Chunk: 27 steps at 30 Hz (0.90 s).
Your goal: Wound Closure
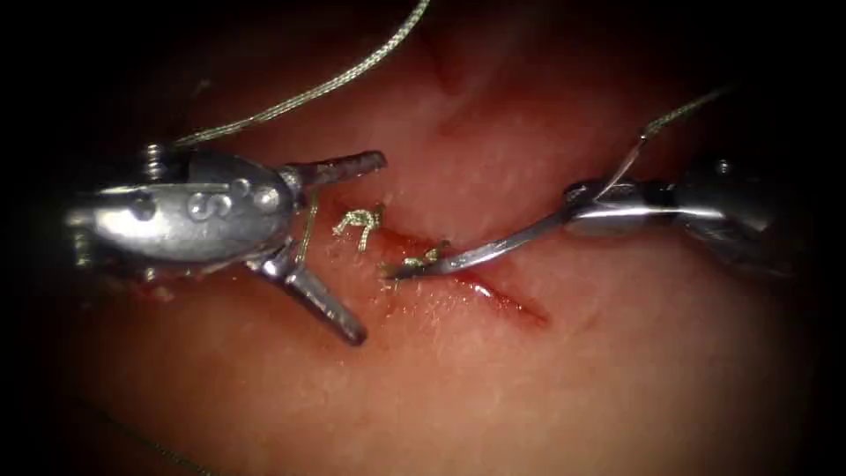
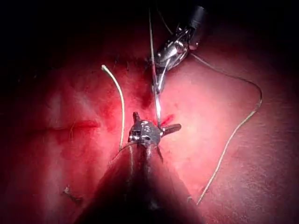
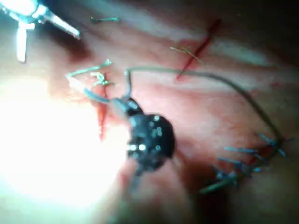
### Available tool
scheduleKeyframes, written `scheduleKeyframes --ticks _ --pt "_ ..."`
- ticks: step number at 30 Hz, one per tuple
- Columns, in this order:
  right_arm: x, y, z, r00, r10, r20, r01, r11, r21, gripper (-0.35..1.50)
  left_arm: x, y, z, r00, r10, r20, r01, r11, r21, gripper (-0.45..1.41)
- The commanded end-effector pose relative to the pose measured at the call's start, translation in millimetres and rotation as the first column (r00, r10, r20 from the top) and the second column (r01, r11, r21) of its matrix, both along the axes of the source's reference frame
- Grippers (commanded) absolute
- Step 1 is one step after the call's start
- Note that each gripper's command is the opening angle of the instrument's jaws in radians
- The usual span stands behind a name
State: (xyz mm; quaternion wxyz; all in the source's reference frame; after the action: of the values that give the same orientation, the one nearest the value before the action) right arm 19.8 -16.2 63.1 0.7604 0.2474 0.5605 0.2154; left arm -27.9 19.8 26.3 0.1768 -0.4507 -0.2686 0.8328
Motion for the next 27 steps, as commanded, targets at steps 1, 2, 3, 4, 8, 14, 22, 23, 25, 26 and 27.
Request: scheduleKeyframes --ticks 1,2,3,4,8,14,22,23,25,26,27 --pt "0.8 0.0 0.4 1.0 -0.004 -0.004 0.004 1.0 -0.011 -0.35 -0.5 0.1 0.6 1.0 0.0 -0.008 0.0 1.0 -0.003 1.14" --pt "0.9 -0.1 0.1 1.0 -0.017 -0.013 0.017 0.999 -0.038 -0.35 -0.8 0.6 0.5 1.0 -0.006 -0.009 0.006 1.0 0.024 1.13" --pt "1.3 -0.3 -0.7 0.999 -0.044 -0.031 0.041 0.994 -0.097 -0.35 -1.5 1.2 0.6 1.0 -0.017 -0.015 0.017 0.998 0.056 1.13" --pt "1.3 -0.3 -0.7 0.999 -0.044 -0.031 0.041 0.994 -0.097 -0.35 -1.5 1.2 0.6 1.0 -0.017 -0.015 0.017 0.998 0.056 1.13" --pt "2.1 -0.2 -2.5 0.995 -0.082 -0.052 0.07 0.976 -0.205 -0.35 -3.1 1.5 2.0 0.999 -0.022 -0.049 0.028 0.992 0.12 1.11" --pt "3.4 0.1 -5.3 0.988 -0.142 -0.06 0.109 0.92 -0.378 -0.35 -4.2 -0.2 5.4 0.993 0.011 -0.121 0.012 0.983 0.186 1.11" --pt "5.0 -0.4 -6.3 0.974 -0.225 -0.017 0.181 0.826 -0.533 -0.35 -4.2 -0.7 6.3 0.99 0.015 -0.137 0.017 0.973 0.229 1.03" --pt "5.2 -0.5 -6.4 0.972 -0.236 -0.011 0.192 0.815 -0.546 -0.35 -4.3 -0.8 6.3 0.991 0.019 -0.133 0.012 0.973 0.231 0.99" --pt "5.5 -0.6 -6.5 0.967 -0.253 -0.009 0.202 0.794 -0.574 -0.35 -4.4 -0.8 6.1 0.992 0.028 -0.125 0.002 0.972 0.234 0.91" --pt "5.6 -0.7 -6.6 0.966 -0.26 -0.008 0.206 0.786 -0.583 -0.35 -4.4 -0.8 6.0 0.992 0.033 -0.121 -0.004 0.972 0.236 0.86" --pt "5.8 -0.9 -6.8 0.962 -0.274 -0.008 0.213 0.766 -0.606 -0.35 -4.5 -0.9 5.9 0.993 0.046 -0.109 -0.019 0.97 0.241 0.71"
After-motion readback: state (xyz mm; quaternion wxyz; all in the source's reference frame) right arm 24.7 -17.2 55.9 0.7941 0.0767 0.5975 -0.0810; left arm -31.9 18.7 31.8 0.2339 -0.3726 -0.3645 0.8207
